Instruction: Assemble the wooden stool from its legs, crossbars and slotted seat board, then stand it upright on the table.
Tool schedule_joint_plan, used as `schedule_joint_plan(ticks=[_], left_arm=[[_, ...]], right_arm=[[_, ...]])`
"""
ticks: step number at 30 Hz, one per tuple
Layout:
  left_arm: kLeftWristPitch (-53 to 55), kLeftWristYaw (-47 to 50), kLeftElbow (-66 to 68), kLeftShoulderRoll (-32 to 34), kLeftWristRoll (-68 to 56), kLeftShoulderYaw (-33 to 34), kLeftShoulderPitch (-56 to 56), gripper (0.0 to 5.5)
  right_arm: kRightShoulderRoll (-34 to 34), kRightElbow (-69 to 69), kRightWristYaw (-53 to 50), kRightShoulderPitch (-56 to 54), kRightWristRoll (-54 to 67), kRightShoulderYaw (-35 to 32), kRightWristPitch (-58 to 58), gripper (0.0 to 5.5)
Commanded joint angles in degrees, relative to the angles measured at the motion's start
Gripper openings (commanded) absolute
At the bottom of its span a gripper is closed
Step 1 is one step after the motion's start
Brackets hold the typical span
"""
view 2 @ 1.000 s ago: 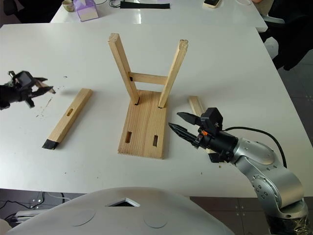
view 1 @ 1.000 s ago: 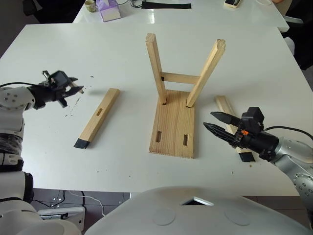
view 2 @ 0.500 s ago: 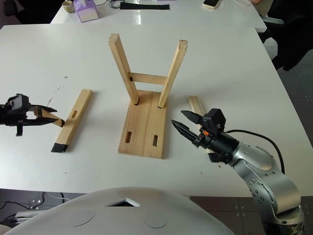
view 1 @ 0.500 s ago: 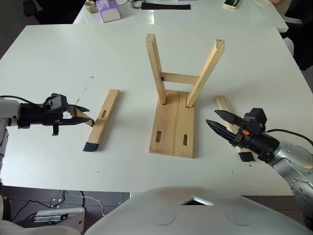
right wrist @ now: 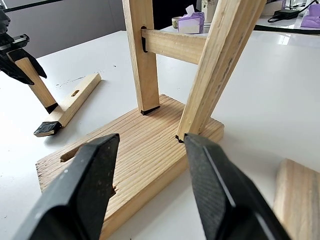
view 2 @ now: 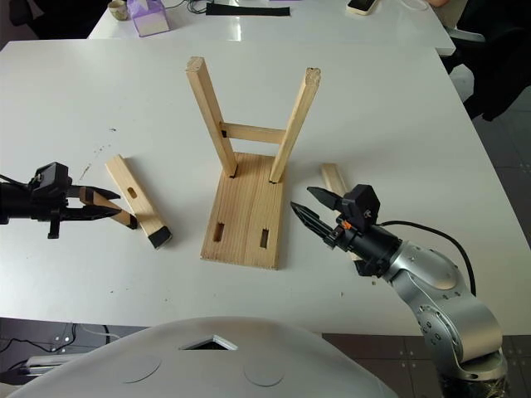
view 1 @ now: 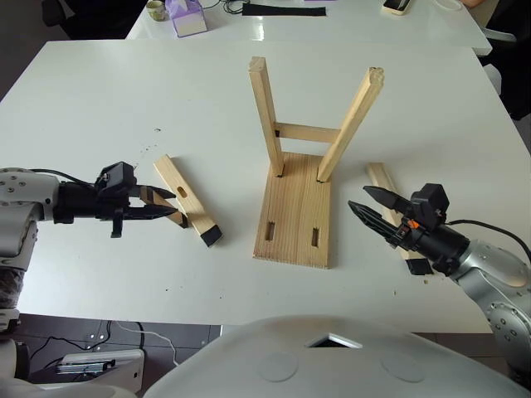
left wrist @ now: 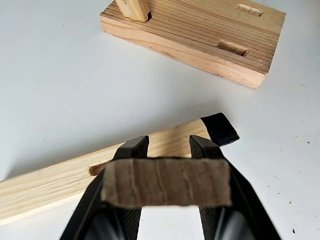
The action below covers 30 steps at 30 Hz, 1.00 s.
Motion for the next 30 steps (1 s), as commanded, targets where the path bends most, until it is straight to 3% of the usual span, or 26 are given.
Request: schedule_joint_plan(ticks=[1,6,13,21,30], left_arm=[[-1.15,0.43,3.91,1.49,1.34,2.50,-5.07,1.31],[0.73,2.31,4.17,0.70,1.30,3.95,-8.66,1.31],[7.59,10.21,-8.64,-2.98,-1.52,9.99,1.84,1.31],[15.97,22.14,-14.04,-7.91,-1.64,9.64,1.52,1.31],[18.47,19.72,-13.97,-5.67,-0.50,8.46,0.92,1.31]], right_arm=[[-0.51,-0.25,0.43,0.82,-0.49,-1.12,-0.56,2.38],[-0.48,-0.47,0.34,2.34,-2.34,-0.22,-1.37,2.38],[0.55,-2.66,-0.54,4.37,1.58,-5.08,-0.83,2.38],[0.95,-3.28,-2.65,2.81,1.32,-6.23,-0.43,2.38],[1.95,-3.95,-4.27,3.70,0.20,-5.37,-0.89,2.38]])
